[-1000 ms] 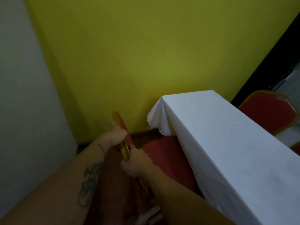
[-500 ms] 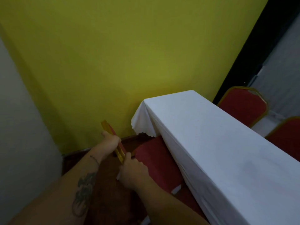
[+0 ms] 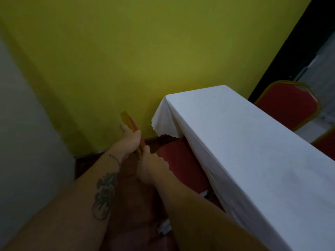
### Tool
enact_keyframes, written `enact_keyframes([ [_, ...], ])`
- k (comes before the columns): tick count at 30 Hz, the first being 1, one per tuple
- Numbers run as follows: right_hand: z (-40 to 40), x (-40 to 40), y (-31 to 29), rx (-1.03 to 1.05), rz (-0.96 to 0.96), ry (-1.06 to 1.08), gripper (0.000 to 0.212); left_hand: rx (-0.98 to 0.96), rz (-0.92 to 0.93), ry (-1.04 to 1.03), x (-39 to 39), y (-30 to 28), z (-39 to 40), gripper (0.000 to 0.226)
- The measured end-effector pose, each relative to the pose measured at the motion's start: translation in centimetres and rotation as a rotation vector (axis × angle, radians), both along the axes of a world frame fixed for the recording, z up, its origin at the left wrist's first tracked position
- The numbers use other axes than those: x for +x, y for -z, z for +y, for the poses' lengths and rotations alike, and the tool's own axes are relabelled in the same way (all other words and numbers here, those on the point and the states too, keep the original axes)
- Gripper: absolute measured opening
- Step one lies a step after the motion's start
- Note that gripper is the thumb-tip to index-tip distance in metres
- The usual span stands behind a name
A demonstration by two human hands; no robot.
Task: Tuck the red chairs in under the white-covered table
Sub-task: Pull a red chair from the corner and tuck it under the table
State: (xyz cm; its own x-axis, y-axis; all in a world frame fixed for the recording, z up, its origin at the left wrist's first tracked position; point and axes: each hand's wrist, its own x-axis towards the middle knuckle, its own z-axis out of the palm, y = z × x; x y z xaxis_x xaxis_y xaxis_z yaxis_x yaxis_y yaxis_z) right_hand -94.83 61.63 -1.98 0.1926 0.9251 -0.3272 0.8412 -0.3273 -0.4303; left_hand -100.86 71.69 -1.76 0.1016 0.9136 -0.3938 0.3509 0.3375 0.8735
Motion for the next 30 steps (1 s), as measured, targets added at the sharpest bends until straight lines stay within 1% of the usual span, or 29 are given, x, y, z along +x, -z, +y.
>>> enact_keyframes([
  [2, 0.2, 0.5, 0.1, 0.002, 0.03, 0.03, 0.045, 0.008, 0.008, 0.008, 0.1, 0.1, 0.5, 0.077],
  [3, 0.0, 0.6, 0.1, -0.008, 0.052, 0.049, 0.045, 0.004, 0.006, 0.014, 0.0, 0.2, 0.7, 0.077],
  [7, -3.1, 1.3, -0.3, -0.093, 0.071, 0.055, 0.062, -0.027, 0.032, 0.045, -0.3, 0.4, 0.6, 0.081],
  [9, -5.8, 1.7, -0.3, -0.145, 0.11, 0.05, 0.066, -0.034, 0.036, 0.049, -0.3, -0.2, -0.3, 0.082],
  [11, -8.7, 2.1, -0.5, -0.167, 0.138, 0.035, 0.061, -0.038, 0.051, 0.065, -0.2, -0.8, -2.2, 0.083],
  [12, -10.1, 2.4, -0.5, -0.164, 0.134, 0.018, 0.055, -0.041, 0.065, 0.079, -0.1, -0.8, -3.5, 0.086],
  [14, -13.0, 2.9, -0.7, -0.143, 0.056, -0.024, 0.035, -0.042, 0.078, 0.117, -0.3, -0.3, -6.4, 0.098],
  [15, -14.5, 3.0, -0.8, -0.139, -0.004, -0.042, 0.032, -0.043, 0.053, 0.129, -0.4, 0.2, -7.6, 0.104],
  [16, -15.9, 3.2, -0.9, -0.139, -0.054, -0.052, 0.036, -0.046, 0.026, 0.127, -0.6, 1.5, -8.2, 0.103],
  [17, -17.3, 3.4, -0.9, -0.145, -0.076, -0.047, 0.045, -0.048, 0.008, 0.118, -0.6, 2.5, -8.7, 0.095],
  [19, -19.7, 3.6, -1.0, -0.163, -0.065, 0.004, 0.066, -0.025, 0.009, 0.094, -0.4, 2.6, -10.5, 0.07],
  [20, -20.6, 3.8, -1.1, -0.166, -0.061, 0.032, 0.071, -0.008, 0.029, 0.087, -0.2, 2.0, -11.9, 0.061],
  [22, -21.8, 3.9, -1.0, -0.171, -0.081, 0.072, 0.068, 0.014, 0.044, 0.081, 0.2, 0.7, -14.1, 0.041],
  [24, -22.4, 4.2, -1.3, -0.149, -0.081, 0.077, 0.059, -0.004, 0.037, 0.056, 0.7, 0.0, -15.5, 0.024],
  [26, -22.4, 4.6, -1.6, -0.121, -0.076, 0.052, 0.05, -0.033, 0.032, 0.032, 0.9, 0.3, -15.7, 0.019],
  [28, -21.8, 4.9, -1.8, -0.113, -0.072, 0.044, 0.047, -0.005, 0.071, 0.022, 1.0, 1.0, -15.0, 0.011],
  [30, -21.0, 5.2, -2.0, -0.112, -0.073, 0.048, 0.046, 0.04, 0.132, 0.018, 1.0, 2.4, -13.5, 0.015],
])
